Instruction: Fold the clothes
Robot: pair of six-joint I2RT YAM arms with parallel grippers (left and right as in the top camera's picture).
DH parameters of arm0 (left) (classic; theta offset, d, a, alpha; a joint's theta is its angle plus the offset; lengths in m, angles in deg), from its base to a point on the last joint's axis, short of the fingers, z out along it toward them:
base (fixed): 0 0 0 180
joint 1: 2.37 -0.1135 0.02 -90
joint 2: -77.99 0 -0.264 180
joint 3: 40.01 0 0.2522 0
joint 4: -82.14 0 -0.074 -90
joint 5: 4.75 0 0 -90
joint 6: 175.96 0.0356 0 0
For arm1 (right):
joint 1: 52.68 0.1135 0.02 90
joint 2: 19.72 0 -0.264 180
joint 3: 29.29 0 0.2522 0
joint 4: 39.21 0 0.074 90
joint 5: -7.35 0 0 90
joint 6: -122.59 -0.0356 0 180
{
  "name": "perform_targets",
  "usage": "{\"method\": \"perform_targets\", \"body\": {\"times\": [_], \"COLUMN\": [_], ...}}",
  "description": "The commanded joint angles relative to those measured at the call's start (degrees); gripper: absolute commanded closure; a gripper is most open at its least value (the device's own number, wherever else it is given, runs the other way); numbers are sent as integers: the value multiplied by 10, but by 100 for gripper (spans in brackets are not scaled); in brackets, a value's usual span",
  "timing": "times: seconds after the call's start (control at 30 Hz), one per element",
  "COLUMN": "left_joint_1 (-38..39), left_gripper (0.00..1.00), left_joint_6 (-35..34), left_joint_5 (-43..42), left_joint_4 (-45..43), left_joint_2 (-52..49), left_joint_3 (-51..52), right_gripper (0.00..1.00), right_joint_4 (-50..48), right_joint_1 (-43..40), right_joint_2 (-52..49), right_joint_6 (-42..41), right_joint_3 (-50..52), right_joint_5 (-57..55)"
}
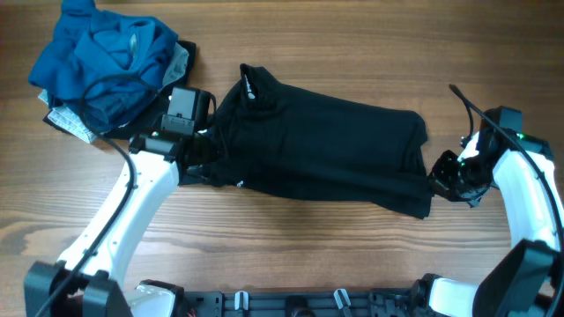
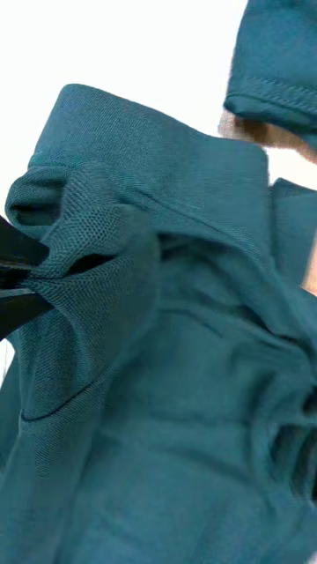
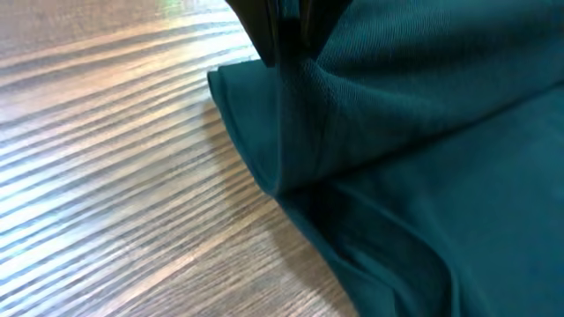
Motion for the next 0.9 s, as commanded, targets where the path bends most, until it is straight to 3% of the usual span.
{"method": "perform_targets", "body": {"times": [0.0, 0.13, 0.2, 0.23, 0.37, 0.5, 0.53, 0.57, 0.63, 0.77, 0.87], "left_joint_1": [-4, -4, -4, -4, -4, -4, -4, -4, -4, -4, -4], "left_gripper": [96, 94, 77, 74, 72, 42, 37, 33, 25, 20, 20], "left_joint_6": [9, 9, 9, 9, 9, 40, 56, 80, 116, 144, 189], "left_joint_5": [6, 6, 6, 6, 6, 6, 3, -3, -24, -27, -51], "left_joint_4": [-6, -25, -34, -37, -46, -34, -18, -4, -8, -56, -114], "left_joint_2": [-40, -63, -63, -63, -63, -54, -53, -53, -53, -102, -203], "left_joint_3": [-11, -11, -11, -11, -11, -56, -89, -132, -187, -216, -217], "right_gripper": [96, 93, 83, 83, 80, 71, 64, 43, 26, 23, 22], "right_joint_4": [-20, -45, -50, -53, -66, -47, -34, -17, 5, -15, -28], "right_joint_1": [-4, -4, -4, -4, -4, -4, -4, -4, -3, 17, 40], "right_joint_2": [-37, -53, -53, -53, -53, -49, -44, -41, -41, -41, -41], "right_joint_6": [-3, -3, -3, -3, -3, 8, 15, 33, 74, 104, 111], "right_joint_3": [6, 6, 6, 6, 5, -38, -59, -89, -133, -156, -156], "right_joint_5": [7, 7, 7, 7, 7, 14, 14, 19, 41, 48, 47]}}
